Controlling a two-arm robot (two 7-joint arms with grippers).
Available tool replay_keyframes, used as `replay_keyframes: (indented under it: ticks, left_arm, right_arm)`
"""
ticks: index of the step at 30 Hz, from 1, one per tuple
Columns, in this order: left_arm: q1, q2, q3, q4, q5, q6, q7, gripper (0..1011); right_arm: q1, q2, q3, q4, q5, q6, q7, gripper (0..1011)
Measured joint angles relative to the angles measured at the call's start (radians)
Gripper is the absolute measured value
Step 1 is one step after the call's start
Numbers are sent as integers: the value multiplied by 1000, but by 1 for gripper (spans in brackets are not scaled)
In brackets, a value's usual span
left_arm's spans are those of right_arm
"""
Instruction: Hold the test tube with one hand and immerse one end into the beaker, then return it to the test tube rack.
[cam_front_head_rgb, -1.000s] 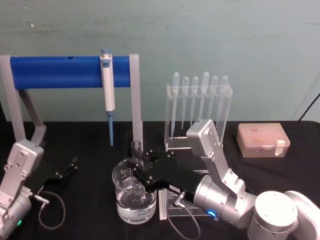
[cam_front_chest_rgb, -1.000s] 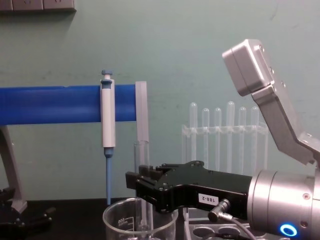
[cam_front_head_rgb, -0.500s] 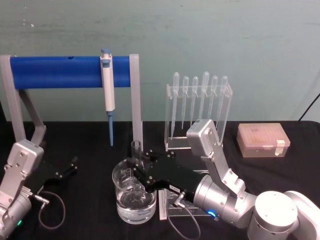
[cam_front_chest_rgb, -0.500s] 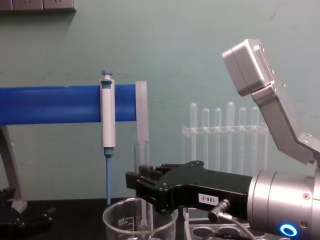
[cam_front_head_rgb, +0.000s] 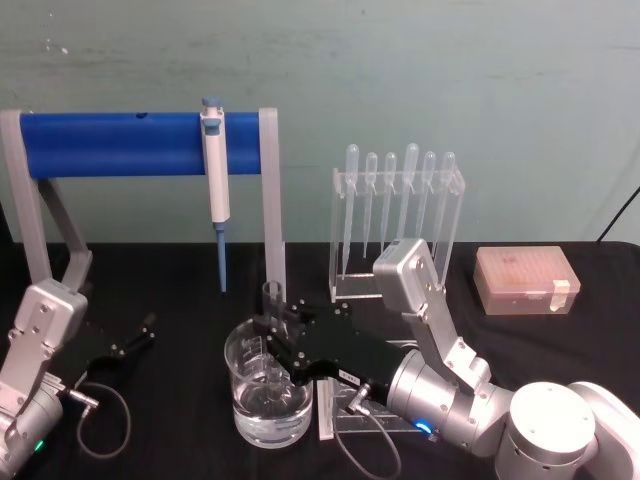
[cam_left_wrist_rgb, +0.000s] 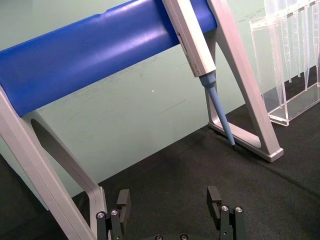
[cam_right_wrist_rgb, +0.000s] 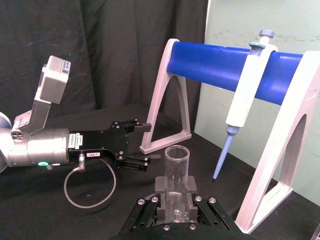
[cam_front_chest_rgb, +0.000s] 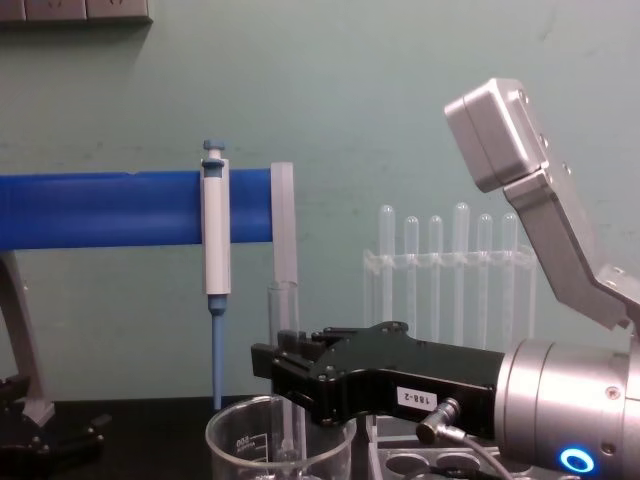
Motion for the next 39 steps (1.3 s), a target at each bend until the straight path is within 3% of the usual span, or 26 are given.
replay_keyframes:
  ticks: [39]
  left_arm:
    - [0,0,0,0,0,0,0,1000]
  right_arm:
    - [0,0,0,0,0,0,0,227]
